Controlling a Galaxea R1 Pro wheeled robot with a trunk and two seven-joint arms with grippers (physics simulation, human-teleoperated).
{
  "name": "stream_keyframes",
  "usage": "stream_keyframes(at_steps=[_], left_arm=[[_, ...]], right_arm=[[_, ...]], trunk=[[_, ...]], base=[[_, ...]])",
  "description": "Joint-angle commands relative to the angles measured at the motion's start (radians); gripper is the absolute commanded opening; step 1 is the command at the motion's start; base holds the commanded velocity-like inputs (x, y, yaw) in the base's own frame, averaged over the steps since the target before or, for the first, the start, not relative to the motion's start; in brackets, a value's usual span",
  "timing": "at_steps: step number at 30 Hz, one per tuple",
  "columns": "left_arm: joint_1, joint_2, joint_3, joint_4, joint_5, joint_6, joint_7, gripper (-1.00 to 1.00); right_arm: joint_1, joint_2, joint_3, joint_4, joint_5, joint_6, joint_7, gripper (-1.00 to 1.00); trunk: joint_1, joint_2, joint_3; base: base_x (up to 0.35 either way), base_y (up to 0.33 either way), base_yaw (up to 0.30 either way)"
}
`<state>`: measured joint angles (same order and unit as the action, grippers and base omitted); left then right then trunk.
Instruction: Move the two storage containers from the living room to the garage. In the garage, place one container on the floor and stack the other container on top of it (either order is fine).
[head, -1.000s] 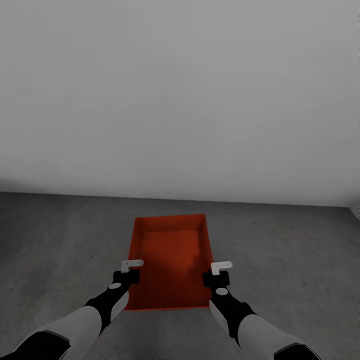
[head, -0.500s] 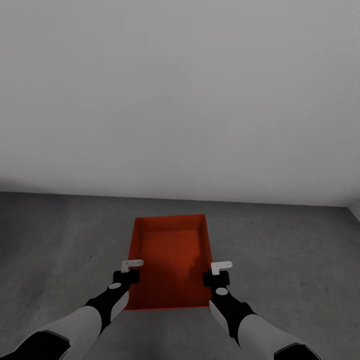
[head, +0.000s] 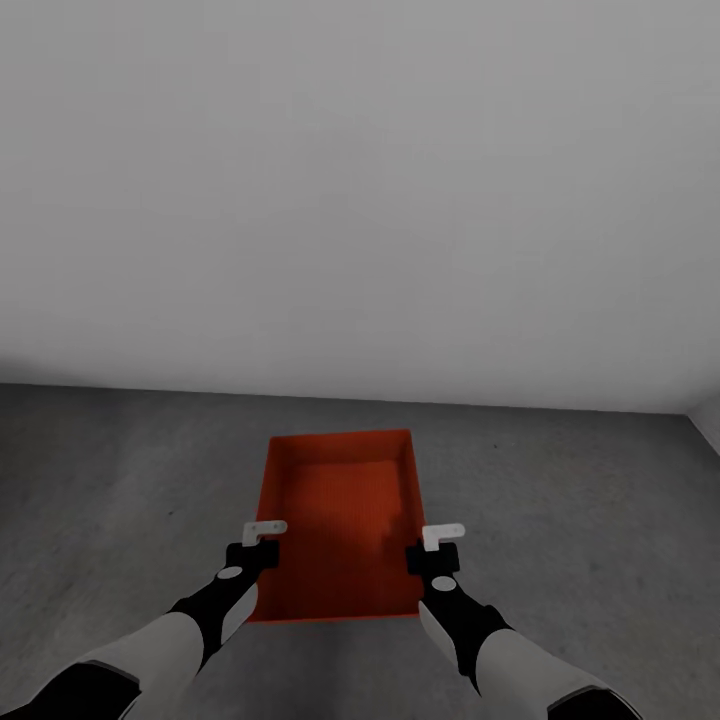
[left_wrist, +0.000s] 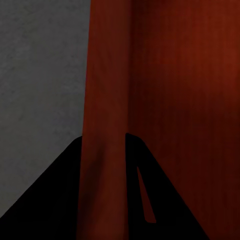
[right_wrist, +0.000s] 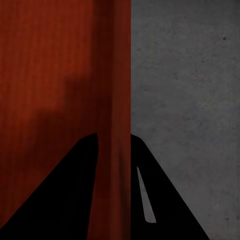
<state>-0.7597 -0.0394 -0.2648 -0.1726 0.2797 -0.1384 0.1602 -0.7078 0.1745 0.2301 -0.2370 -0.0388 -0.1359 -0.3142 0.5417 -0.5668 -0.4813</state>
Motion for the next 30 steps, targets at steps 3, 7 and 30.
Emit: stream_keyframes(at_steps=[3,7,30], left_arm=[[-0.001,0.03,0.035,-0.002,-0.001,-0.041,0.004,-1.0],[-0.001,0.03,0.035,-0.002,-0.001,-0.041,0.004,-1.0],[-0.001,0.03,0.036,-0.007,-0.001,-0.041,0.005,-1.0]], right_arm=[[-0.001,-0.007,-0.031,0.024,-0.018,-0.008,-0.025,-1.0],[-0.001,-0.007,-0.031,0.024,-0.018,-0.008,-0.025,-1.0],[-0.001,-0.007,-0.031,0.024,-0.018,-0.008,-0.025,-1.0]], trunk=[[0.0,-0.001,-0.001],[0.0,-0.001,-0.001],[0.0,-0.001,-0.001]], base=[[0.0,-0.007,0.0],[0.0,-0.002,0.0],[0.051,0.0,0.0]])
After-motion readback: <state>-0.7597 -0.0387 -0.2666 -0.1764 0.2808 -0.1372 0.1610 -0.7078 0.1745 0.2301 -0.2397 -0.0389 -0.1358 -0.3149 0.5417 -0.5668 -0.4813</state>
